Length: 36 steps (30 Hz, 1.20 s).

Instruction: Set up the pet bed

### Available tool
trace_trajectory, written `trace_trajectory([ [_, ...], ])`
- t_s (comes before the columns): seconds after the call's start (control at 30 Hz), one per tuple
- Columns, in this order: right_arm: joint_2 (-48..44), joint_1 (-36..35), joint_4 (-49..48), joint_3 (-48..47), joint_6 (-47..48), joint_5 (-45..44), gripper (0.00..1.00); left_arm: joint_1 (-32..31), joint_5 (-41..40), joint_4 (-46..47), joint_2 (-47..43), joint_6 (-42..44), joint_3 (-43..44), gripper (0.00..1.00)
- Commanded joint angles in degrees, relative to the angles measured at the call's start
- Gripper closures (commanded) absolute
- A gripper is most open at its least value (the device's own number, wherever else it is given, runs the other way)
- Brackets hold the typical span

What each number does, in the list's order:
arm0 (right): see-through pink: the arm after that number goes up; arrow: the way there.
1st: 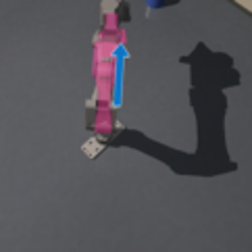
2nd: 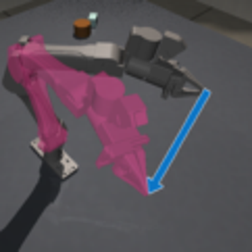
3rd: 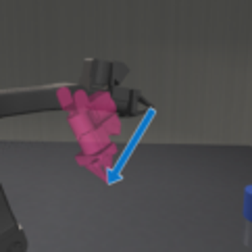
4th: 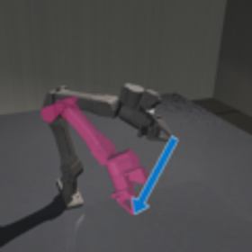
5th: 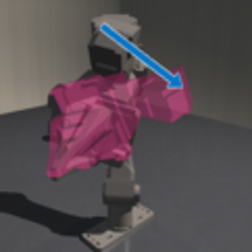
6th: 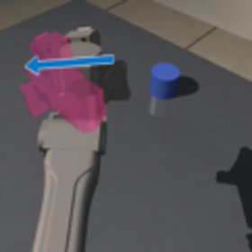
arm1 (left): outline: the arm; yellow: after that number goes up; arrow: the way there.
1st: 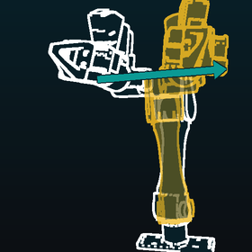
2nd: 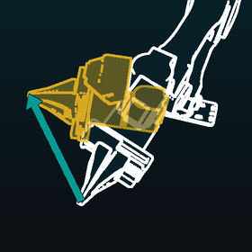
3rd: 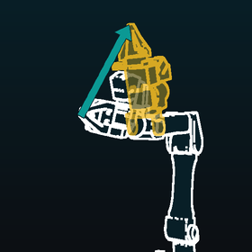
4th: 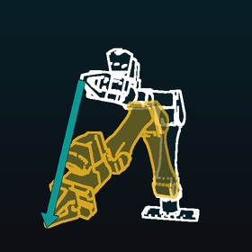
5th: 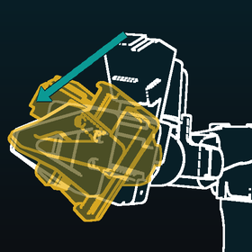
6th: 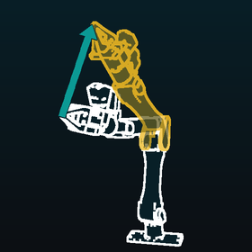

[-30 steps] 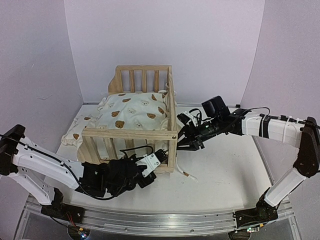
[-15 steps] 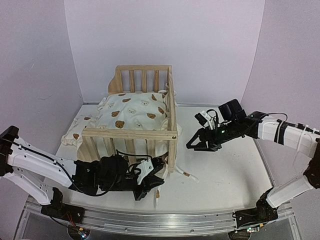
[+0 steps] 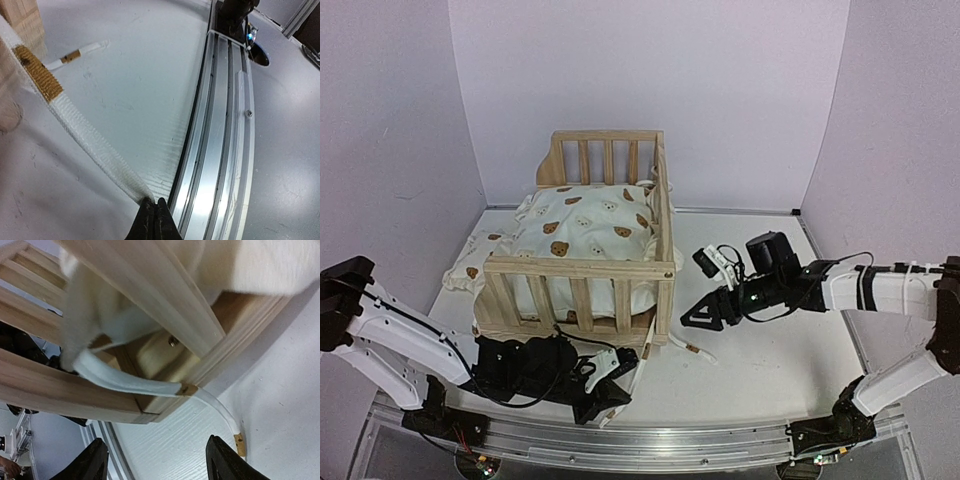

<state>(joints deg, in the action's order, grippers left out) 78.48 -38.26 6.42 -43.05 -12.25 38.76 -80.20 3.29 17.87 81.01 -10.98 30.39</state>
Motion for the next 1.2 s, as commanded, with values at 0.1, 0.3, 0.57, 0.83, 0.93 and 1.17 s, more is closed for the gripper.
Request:
trace_trajectory([
  [0.1, 6.88, -0.58, -26.39, 7.33, 2.23, 1.44, 0.34, -0.3, 6.83, 1.65, 7.48, -2.51, -1.39, 1.0],
  [0.3, 8.5, -0.67, -32.18, 8.7, 0.75, 0.06, 0.35, -0.21, 8.26, 2.15, 10.97, -6.2, -2.95, 1.0],
  [0.57, 12.2, -0.67, -32.16, 7.59, 3.46, 4.07, 0.35, 0.58, 9.29, 2.8, 15.47, -16.65, -2.91, 1.0],
  [0.83, 5.75, -0.63, -30.49, 10.55, 0.74, -5.81, 0.35, 1.02, 5.68, 2.96, 14.15, -29.17, -6.23, 1.0],
  [0.93, 1.93, -0.55, -19.85, 7.5, -3.15, -15.6, 0.3, 1.54, 4.16, 2.96, 15.27, -33.79, -7.25, 1.0],
  [1.17, 1.11, 1.46, -16.41, 0.08, -28.12, -3.68, 0.3, 2.23, 3.1, 2.79, 15.06, -38.27, -8.93, 1.0],
])
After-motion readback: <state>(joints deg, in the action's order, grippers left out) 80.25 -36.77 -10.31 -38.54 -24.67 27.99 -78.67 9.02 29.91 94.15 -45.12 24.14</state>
